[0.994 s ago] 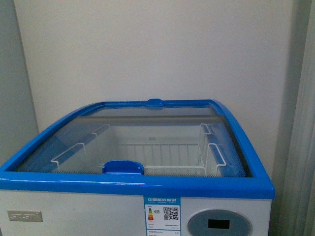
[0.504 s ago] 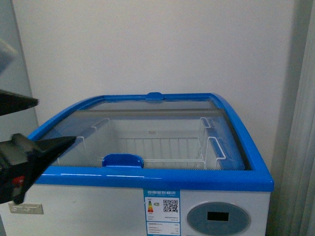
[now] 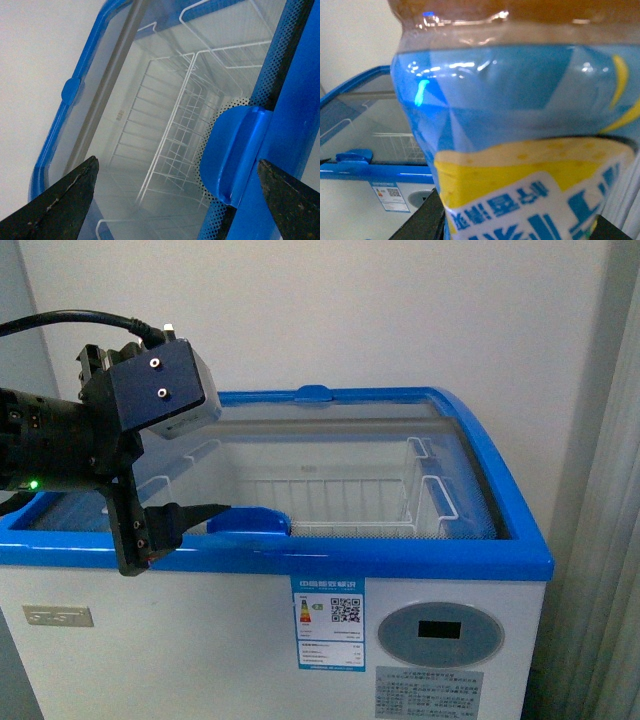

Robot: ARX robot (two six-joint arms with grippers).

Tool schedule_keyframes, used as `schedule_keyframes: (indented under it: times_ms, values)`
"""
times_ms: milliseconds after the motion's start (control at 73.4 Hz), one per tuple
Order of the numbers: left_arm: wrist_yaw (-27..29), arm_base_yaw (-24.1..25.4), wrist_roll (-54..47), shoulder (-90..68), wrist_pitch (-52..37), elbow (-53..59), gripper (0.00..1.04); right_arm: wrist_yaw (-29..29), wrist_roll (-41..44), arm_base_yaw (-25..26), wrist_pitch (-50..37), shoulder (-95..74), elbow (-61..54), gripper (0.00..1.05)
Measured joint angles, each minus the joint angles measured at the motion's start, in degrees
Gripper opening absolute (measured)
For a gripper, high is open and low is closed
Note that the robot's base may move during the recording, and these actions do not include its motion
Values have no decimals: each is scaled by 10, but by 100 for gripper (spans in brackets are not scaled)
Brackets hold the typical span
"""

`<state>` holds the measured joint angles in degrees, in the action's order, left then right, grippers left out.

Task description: Put drink in fridge

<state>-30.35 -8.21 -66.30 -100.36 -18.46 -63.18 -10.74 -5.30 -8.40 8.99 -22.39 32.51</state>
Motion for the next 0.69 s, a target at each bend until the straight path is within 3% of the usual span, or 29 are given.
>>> schedule_keyframes:
  times_ms: [695]
  values:
    - [9, -15, -7, -127, 18, -120, 97, 0, 0, 0, 0, 0, 0, 36]
